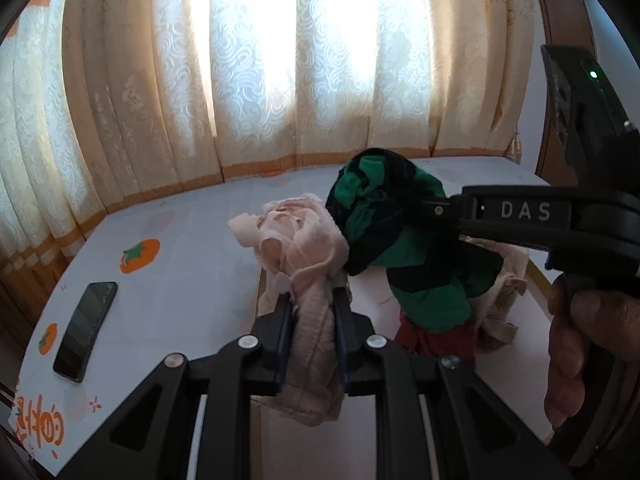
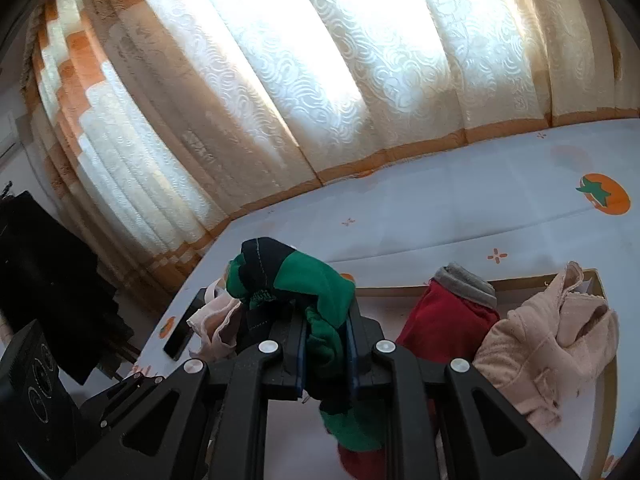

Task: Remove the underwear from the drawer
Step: 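Carry both garments up over the cardboard tray, then open the left tool on the pale pink garment while the right tool releases the green-black garment into the tray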

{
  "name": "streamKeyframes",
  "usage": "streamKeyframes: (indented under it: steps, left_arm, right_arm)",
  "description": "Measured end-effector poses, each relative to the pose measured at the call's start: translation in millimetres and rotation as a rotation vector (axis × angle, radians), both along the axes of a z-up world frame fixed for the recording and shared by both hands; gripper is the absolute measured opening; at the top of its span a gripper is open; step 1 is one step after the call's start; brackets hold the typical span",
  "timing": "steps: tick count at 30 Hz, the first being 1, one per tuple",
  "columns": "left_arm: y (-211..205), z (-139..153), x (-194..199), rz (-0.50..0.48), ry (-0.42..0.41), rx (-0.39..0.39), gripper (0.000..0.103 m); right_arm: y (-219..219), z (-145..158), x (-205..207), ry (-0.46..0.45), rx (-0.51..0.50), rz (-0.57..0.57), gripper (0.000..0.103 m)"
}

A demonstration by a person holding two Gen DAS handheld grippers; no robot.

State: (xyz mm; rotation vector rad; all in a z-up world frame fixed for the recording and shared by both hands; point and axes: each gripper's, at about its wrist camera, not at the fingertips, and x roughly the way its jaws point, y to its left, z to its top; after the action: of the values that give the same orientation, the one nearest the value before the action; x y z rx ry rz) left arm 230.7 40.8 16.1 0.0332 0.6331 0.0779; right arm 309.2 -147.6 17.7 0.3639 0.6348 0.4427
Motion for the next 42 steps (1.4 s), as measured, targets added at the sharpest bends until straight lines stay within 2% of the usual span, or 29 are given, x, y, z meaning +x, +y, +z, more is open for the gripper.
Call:
streamKeyframes:
  steps: [2,15,18,19,20,21,23,25,30,36,42]
  left_arm:
    - [4.1,-4.0,6.8,0.001,0.022,-0.019,0.017]
    - [7.2,-21.4,31.8,-0.002,0.112,-0.006,0.017]
    - [9.9,-23.6,34.1,0.006,0.118,-0.009,0.024]
    - [10.8,-23.6,33.7,0.012,0.113,-0.008,0.030]
    - [11.3,-23.1,32.5,0.013,0.109,-0.011,0.031]
    - [11.3,-21.1,30.1,0.013,0.100,-0.015,0.031]
    - [9.4,-15.4,23.6,0.012,0.076,-0.007,0.032]
    - [6.1,-9.9,17.0,0.010,0.051,0.015,0.035]
    - [2.7,-4.2,-5.4,0.005,0.008,0.016,0.040]
    - [5.3,-3.2,-36.1,0.003,-0.016,-0.055,0.042]
    - [-4.2,2.6,-70.6,-0.026,-0.050,-0.084,0.044]
  right_arm:
    - [1.2,-4.1,7.4,0.006,-0.014,-0.006,0.017]
    - [7.7,-30.2,38.0,0.101,-0.074,-0.006,0.018]
    - [8.2,-35.6,41.7,0.130,-0.081,0.005,0.023]
    - [9.3,-37.7,43.7,0.146,-0.086,0.018,0.029]
    - [9.3,-38.6,44.3,0.155,-0.086,0.023,0.034]
    - [8.1,-38.0,42.5,0.150,-0.078,0.022,0.037]
    - [5.7,-35.5,37.6,0.136,-0.059,0.033,0.055]
    - [3.7,-32.5,32.0,0.124,-0.069,0.025,0.061]
    - [-6.7,-25.9,14.3,0.101,-0.032,0.020,0.062]
    - [-22.0,-23.8,-17.3,0.099,0.034,0.051,0.063]
    - [-33.2,-19.7,-52.0,0.099,0.073,0.090,0.065]
